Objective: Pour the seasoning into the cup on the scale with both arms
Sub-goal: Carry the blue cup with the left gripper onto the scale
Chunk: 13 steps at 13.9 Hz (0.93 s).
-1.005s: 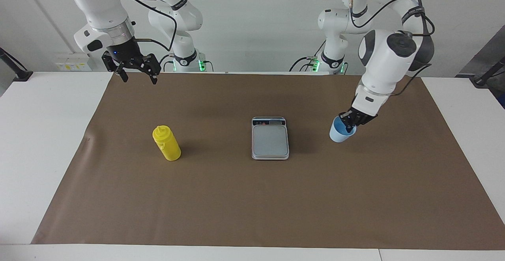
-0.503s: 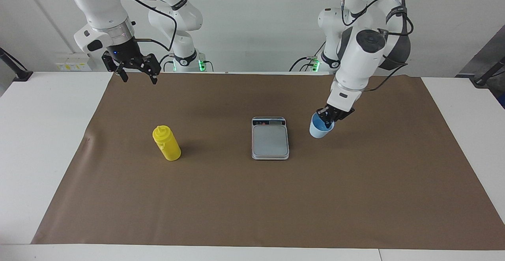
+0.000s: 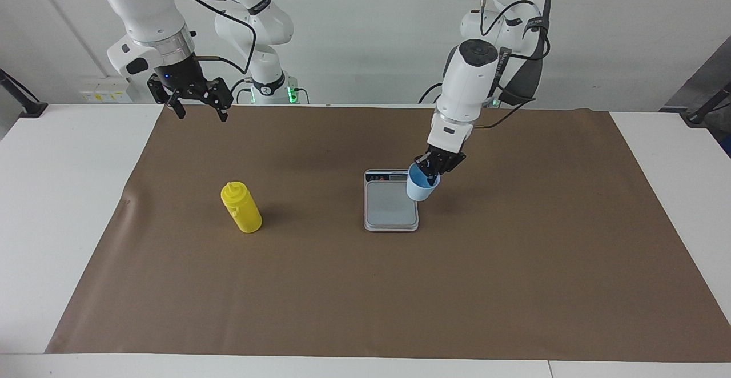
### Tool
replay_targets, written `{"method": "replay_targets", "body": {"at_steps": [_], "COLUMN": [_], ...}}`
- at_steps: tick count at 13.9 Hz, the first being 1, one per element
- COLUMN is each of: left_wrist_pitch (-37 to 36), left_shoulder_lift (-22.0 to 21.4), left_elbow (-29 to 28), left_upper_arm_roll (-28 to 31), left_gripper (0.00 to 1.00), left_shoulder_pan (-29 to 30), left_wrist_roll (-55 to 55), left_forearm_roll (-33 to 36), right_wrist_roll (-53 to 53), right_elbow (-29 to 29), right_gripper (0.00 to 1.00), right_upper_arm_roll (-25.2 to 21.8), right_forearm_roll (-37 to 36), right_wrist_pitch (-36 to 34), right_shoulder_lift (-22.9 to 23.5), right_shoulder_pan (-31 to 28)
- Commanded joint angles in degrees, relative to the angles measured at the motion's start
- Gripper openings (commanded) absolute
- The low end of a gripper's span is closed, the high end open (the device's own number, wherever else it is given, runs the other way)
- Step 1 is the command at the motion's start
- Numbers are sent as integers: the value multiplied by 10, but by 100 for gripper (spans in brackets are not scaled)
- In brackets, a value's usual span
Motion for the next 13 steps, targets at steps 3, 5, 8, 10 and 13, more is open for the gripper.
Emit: {"method": "replay_targets", "body": {"at_steps": [3,5,8,10,13], "left_wrist_pitch": [24,44,47,48,52], "left_shoulder_lift": [5,14,21,29,32], "left_elbow": [-4,-9,-10,-8,-9], "left_upper_arm_roll": [9,10,10,10,10], "left_gripper": [0,0,0,0,5], "left_shoulder_pan": [-15,-16,-24,-24,-24], "left_wrist_roll": [-19,-19,-20,-20,-20], "left_forearm_roll": [20,20,28,28,28], "right_wrist_roll": [5,5,5,4,4], "right_elbow": [-11,-11,-11,-11,-11], "right_gripper": [100,100,100,100,100], "right_upper_arm_roll": [2,2,1,1,1], "right_forearm_roll": [13,13,13,13,13], "right_wrist_pitch": [-2,-2,-2,-2,-2], "right_shoulder_lift": [-12,-12,-12,-12,-12], "right_shoulder_pan": [-7,-7,-8,-8,-5]}}
